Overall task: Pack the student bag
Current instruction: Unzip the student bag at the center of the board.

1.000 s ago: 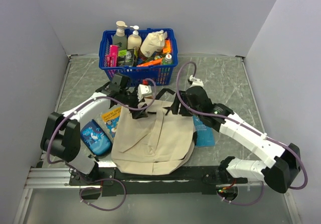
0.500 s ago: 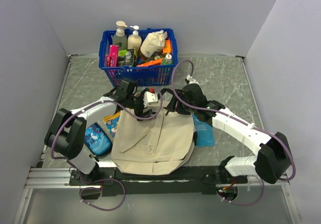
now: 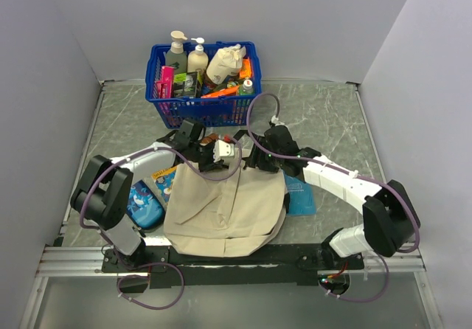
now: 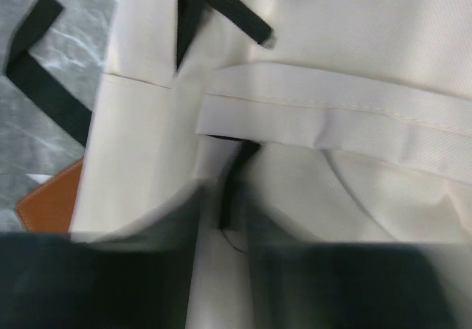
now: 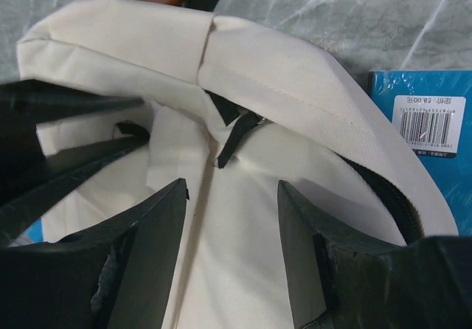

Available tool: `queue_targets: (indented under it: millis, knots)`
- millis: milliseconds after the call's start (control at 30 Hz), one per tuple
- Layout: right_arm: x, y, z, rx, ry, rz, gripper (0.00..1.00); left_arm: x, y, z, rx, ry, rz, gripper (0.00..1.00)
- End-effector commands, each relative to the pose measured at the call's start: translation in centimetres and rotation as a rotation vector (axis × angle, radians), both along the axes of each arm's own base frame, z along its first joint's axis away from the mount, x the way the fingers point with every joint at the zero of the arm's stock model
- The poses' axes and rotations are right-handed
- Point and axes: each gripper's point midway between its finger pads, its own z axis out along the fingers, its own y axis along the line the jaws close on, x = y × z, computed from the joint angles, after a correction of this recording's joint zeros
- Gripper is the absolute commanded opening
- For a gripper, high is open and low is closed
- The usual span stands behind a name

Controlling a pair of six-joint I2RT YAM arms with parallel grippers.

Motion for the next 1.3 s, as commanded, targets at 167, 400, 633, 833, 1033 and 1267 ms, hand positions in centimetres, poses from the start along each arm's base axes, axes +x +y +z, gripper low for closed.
queue_targets:
  millis: [167,400,633,833,1033,1267]
  knots:
    - [0.4,0.1,-3.1,-0.004,0.035,-0.023,0.56,-0.8,-0.9,3.6,-0.036,-0.017,-0.052,0.01]
    - [0.9,0.8,-1.4,0.043,-0.002,-0.015,0.56,-2.6,-0.5,5.2,-0.052,0.054,-0.040,0.01]
    - [0.9,3.2,1.5,0.179,-0.015,0.035,0.59,-4.2,-0.4,6.2,-0.074,0.119,-0.012,0.01]
    - [0.0,4.9,3.1,0.288,-0.026,0.108,0.61,-5.8,0.0,4.7,-0.047,0.158,-0.005,0.01]
    - [-0.3,5.9,3.2,0.337,-0.010,0.142,0.60,-6.5,0.3,4.4,-0.049,0.180,0.007,0.01]
    - [0.1,6.2,0.9,0.308,0.043,0.131,0.59,-7.3,0.5,4.5,-0.049,0.204,0.007,0.01]
